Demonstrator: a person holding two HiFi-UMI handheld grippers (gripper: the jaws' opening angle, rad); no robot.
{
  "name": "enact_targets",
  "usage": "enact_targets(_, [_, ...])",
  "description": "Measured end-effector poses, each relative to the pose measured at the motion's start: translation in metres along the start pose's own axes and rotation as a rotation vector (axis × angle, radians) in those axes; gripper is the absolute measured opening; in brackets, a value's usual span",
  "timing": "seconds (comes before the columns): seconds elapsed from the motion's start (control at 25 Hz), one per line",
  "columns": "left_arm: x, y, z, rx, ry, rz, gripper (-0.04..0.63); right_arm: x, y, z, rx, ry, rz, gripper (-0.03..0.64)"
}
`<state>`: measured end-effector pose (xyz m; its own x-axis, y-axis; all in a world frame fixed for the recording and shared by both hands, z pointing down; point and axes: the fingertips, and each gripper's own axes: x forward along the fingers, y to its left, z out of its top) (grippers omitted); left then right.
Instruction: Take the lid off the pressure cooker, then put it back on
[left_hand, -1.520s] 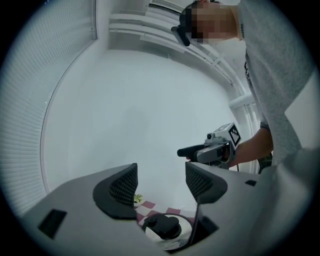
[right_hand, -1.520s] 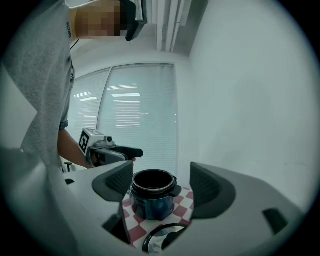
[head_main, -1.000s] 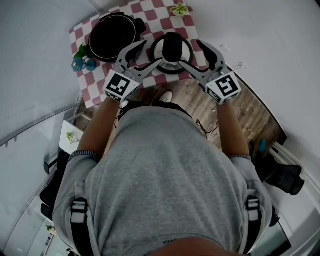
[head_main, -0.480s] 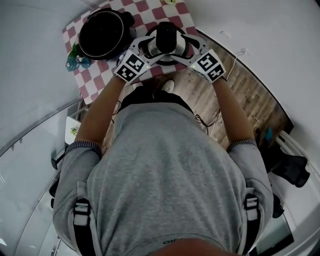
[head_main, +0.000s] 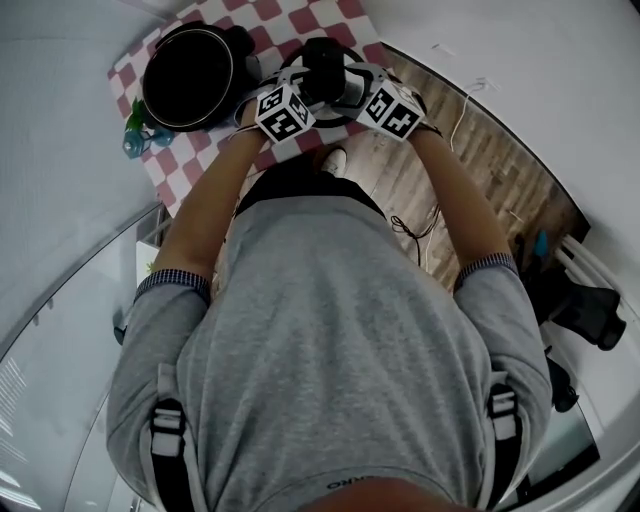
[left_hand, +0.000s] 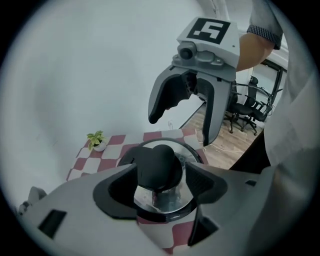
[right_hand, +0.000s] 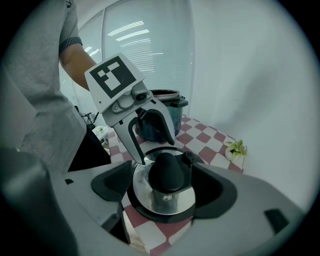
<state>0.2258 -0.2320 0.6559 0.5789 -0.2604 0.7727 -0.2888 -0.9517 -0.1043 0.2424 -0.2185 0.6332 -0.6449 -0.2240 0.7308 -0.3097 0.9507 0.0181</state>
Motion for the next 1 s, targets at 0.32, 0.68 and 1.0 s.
enact_targets(0.32, [0.025,0.01,-0.008,0.065,0.07,-0.073,0.327,0.028,-0.013,-0.022,-0.045,0.187,0.057,0.377])
enact_targets(0.68, [0.049,0.006,-0.019,0.168,0.159,-0.169,0.327,0.057,-0.016,-0.039,-0.184,0.413,0.178,0.37])
enact_targets(1.0, [0.057,-0.003,-0.026,0.178,0.206,-0.253,0.329,0.069,-0.014,-0.047,-0.241,0.477,0.227,0.336])
